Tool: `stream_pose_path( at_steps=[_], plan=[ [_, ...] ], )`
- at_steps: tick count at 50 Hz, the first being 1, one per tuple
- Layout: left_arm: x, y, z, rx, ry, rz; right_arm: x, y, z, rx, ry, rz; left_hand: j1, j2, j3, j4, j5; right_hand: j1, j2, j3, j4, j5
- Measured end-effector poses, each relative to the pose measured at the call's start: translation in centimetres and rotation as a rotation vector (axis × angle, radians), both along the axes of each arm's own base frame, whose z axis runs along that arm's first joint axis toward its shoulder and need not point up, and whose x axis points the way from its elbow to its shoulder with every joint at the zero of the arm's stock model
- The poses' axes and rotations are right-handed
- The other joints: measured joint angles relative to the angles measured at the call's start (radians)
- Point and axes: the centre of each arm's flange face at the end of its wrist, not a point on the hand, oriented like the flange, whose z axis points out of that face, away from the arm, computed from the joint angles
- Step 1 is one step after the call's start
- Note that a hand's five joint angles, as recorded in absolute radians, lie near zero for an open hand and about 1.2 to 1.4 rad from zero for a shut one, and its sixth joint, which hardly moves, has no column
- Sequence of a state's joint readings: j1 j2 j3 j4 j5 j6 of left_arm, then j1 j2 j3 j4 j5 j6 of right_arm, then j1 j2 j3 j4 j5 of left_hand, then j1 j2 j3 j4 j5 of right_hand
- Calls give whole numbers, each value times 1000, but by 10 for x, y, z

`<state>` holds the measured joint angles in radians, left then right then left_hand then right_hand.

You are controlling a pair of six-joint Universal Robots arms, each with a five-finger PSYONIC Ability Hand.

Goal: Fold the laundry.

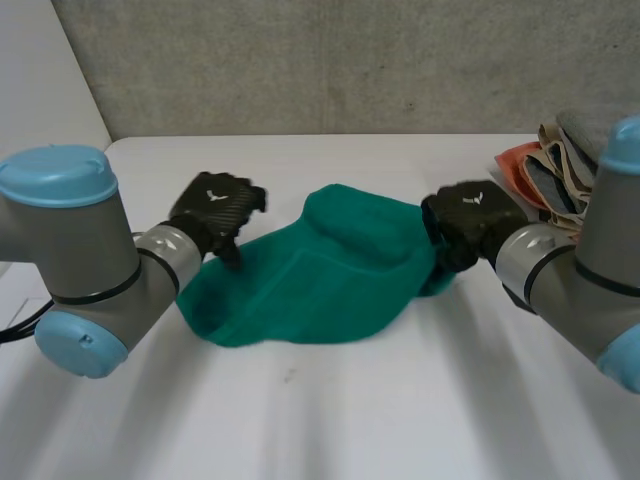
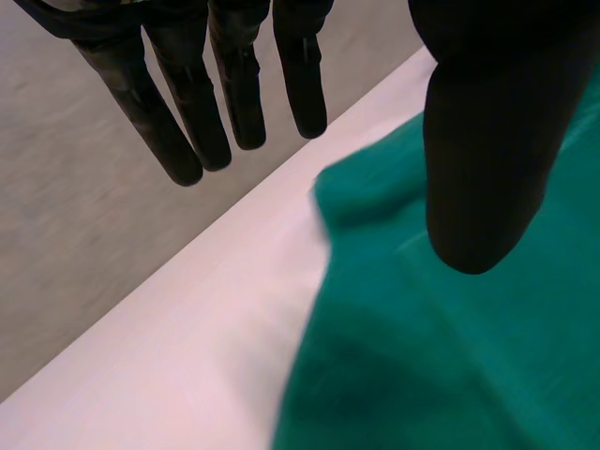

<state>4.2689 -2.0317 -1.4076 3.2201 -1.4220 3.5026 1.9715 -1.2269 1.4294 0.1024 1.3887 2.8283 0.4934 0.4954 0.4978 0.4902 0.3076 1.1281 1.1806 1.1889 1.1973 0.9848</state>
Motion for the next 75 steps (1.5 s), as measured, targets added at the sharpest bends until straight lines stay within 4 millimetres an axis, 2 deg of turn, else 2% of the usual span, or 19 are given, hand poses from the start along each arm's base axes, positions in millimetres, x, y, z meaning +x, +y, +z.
stream_pose_path(
  at_steps=[8,17,19,21,24,28,29,37,42,45,53,54,60,62,63,67,70,71,75],
  plan=[
    [-43,24,0,129,67,-167,19,33,63,-139,-82,112,-89,-96,-98,-99,-100,0,0,0,0,0],
    [-82,39,-34,285,23,-220,35,57,98,-207,-128,219,-51,-68,-76,-66,-52,0,0,0,0,0],
    [-88,42,-39,307,12,-221,37,57,100,-214,-128,229,182,150,129,142,154,0,0,0,0,0],
    [-91,41,-42,316,8,-211,38,56,100,-219,-124,232,564,477,472,486,486,0,0,0,0,0],
    [-93,36,-38,301,13,-166,40,49,98,-229,-107,226,668,679,665,680,655,0,0,0,0,0],
    [-92,23,-19,231,45,-92,41,33,91,-244,-72,198,668,697,687,702,656,0,0,0,0,8],
    [-93,15,3,155,89,-59,41,20,88,-264,-48,169,668,697,687,702,656,0,1,2,0,8],
    [-94,2,105,-163,292,-22,48,-30,96,-431,3,29,668,697,687,703,656,0,1,2,1,8],
    [-86,6,130,-258,312,29,61,-37,102,-535,-51,12,668,697,687,703,656,0,1,2,1,8],
    [-79,7,121,-248,272,76,69,-33,94,-545,-66,30,668,697,687,703,656,0,1,2,1,8],
    [-54,21,33,-83,32,165,78,-12,27,-403,-2,110,668,699,689,703,656,0,1,2,1,8],
    [-50,27,14,-44,-12,157,78,-5,5,-340,27,129,667,695,687,700,656,0,1,2,1,8],
    [-41,47,-30,69,-99,90,77,13,-42,-181,82,165,408,432,432,439,450,-6,-31,-34,-39,-14],
    [-39,51,-34,92,-109,74,77,17,-49,-143,86,168,288,317,317,322,332,-84,-144,-149,-154,-104],
    [-38,52,-34,102,-111,68,77,20,-51,-121,85,168,199,225,225,229,238,-320,-379,-377,-381,-352],
    [-33,54,-23,116,-100,71,73,24,-50,-63,67,152,-74,-44,-46,-49,-42,-645,-702,-702,-707,-692],
    [-28,52,-12,116,-83,84,69,26,-44,-36,49,128,-109,-85,-86,-91,-83,-724,-778,-770,-790,-772],
    [-23,50,0,114,-63,97,62,25,-34,-20,28,94,-201,-202,-205,-203,-204,-786,-830,-847,-864,-849],
    [-12,45,23,111,-16,100,43,19,-15,-17,-18,8,-215,-224,-220,-225,-224,-808,-872,-888,-885,-886]
  ],
)
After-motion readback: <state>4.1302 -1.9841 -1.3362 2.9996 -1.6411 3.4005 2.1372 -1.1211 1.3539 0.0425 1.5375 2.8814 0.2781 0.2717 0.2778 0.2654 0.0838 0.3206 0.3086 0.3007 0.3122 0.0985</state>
